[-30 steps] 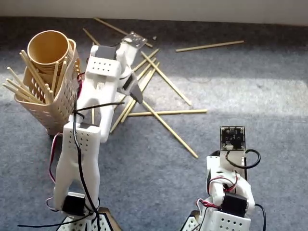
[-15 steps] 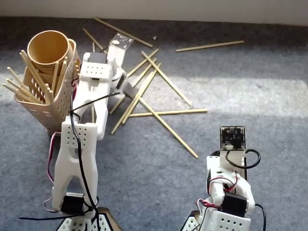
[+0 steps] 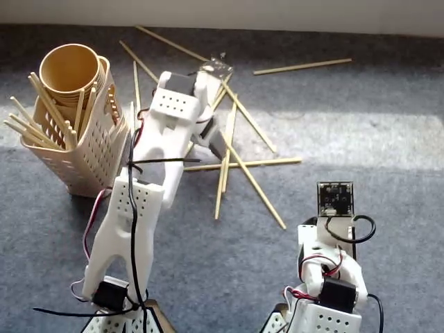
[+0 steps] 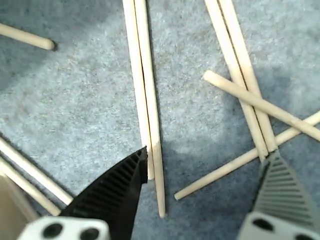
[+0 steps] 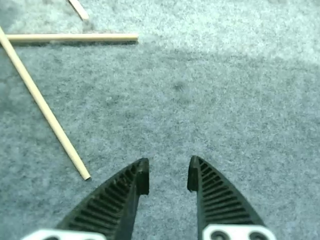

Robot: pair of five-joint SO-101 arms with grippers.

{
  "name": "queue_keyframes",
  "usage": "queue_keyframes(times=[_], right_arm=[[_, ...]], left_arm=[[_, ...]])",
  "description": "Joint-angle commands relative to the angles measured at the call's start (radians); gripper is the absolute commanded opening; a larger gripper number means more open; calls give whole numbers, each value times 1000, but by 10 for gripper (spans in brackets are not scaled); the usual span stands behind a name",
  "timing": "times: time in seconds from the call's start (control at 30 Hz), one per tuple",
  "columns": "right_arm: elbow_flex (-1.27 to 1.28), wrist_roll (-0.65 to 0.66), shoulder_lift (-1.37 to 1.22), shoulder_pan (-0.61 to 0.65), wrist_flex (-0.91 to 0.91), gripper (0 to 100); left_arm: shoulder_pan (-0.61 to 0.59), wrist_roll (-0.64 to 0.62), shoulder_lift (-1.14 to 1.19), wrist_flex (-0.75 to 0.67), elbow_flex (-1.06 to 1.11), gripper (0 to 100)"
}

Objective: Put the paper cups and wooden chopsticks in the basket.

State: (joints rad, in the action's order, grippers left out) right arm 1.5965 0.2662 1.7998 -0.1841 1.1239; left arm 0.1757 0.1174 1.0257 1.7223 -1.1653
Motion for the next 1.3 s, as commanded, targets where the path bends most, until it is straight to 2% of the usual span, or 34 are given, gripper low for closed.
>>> queue_keyframes(times=[0.0,0.13,0.37,0.53,0.63,0.7,1.0,1.27], right_arm=[[-4,14,-5,16,-22,145],[-4,14,-5,16,-22,145],[-2,15,-5,54,-22,145],[-2,15,-5,53,-22,145],[-2,15,-5,53,-19,145],[-2,15,-5,53,-19,145],[-2,15,-5,56,-19,145],[-2,15,-5,56,-18,145]], left_arm=[[4,-12,-18,28,-128,361],[13,-41,-18,32,-194,361],[131,-49,-2,26,-193,361],[157,-48,117,15,-185,361],[128,-41,197,-12,-186,361],[96,6,217,-12,-186,361],[-54,117,222,-5,-265,361],[-74,146,226,-12,-306,361]])
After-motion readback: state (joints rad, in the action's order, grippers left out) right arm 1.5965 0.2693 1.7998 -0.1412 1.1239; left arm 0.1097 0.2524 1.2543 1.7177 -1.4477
